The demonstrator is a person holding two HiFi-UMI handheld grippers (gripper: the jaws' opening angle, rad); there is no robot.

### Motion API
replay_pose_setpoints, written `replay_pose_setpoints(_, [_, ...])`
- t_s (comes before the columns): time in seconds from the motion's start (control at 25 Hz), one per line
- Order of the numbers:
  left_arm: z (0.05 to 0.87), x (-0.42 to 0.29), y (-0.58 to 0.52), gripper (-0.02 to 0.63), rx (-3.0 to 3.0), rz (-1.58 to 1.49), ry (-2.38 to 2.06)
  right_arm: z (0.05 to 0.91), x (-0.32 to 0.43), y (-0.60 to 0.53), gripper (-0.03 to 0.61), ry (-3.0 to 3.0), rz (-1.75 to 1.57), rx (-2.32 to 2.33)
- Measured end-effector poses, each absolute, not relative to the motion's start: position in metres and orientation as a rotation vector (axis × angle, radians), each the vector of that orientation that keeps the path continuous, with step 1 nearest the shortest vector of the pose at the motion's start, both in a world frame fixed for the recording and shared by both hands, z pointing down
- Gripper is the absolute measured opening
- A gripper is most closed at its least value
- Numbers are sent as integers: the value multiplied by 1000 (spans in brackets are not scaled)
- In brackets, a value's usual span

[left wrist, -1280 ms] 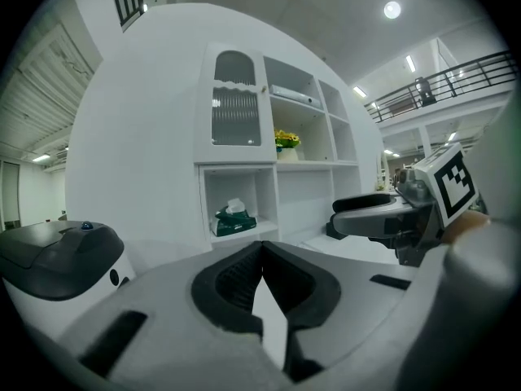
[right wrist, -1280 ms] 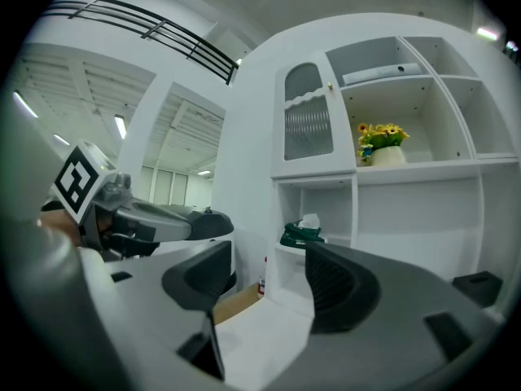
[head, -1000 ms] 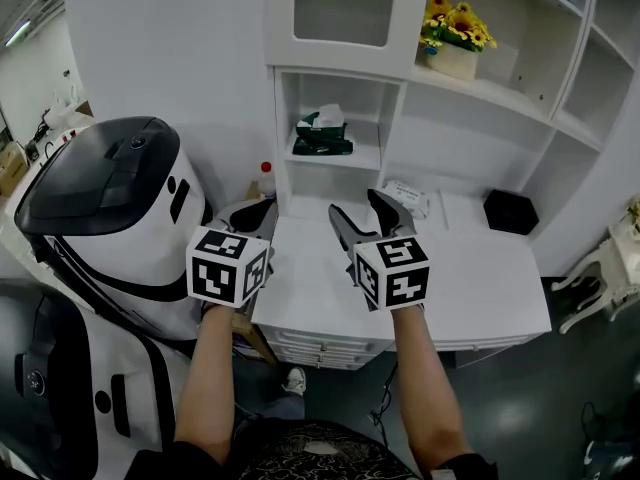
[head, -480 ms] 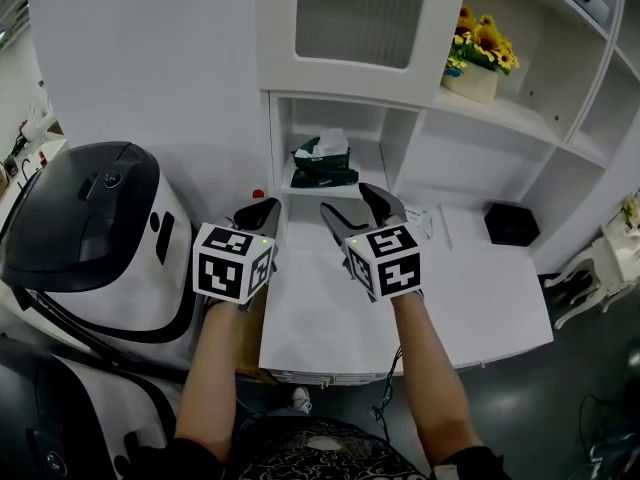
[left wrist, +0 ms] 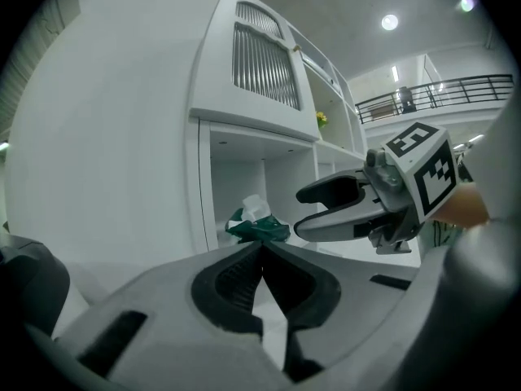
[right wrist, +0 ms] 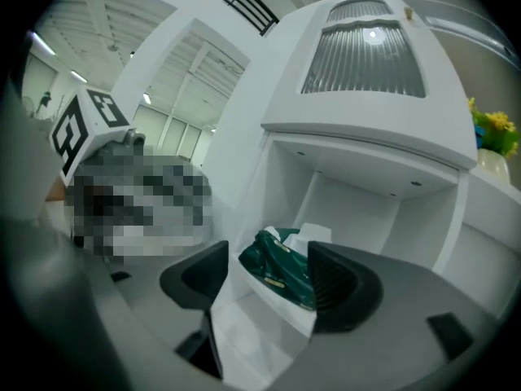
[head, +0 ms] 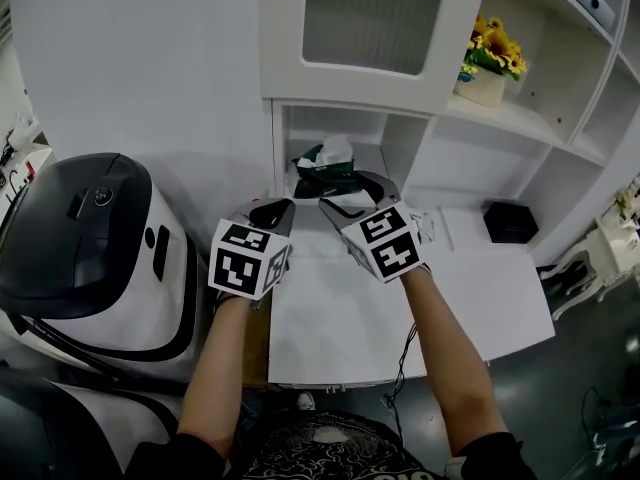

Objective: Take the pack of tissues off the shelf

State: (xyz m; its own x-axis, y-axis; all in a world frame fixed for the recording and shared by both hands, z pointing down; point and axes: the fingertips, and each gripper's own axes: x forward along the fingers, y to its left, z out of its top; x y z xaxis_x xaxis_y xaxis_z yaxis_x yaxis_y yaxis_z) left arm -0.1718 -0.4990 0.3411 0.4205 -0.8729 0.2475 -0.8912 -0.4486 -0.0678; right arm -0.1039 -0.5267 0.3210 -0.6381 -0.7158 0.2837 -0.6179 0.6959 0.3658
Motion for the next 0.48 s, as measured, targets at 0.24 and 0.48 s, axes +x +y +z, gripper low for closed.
replay_pose_setpoints(0.24, [346, -169, -512, 6, 2611, 398, -1567, 332, -111, -548, 298, -2415, -408, 952])
replay_pose_setpoints(0.48, [349, -165, -522, 6, 2643, 414, -1533, 342, -123, -564, 298, -2358, -457, 863])
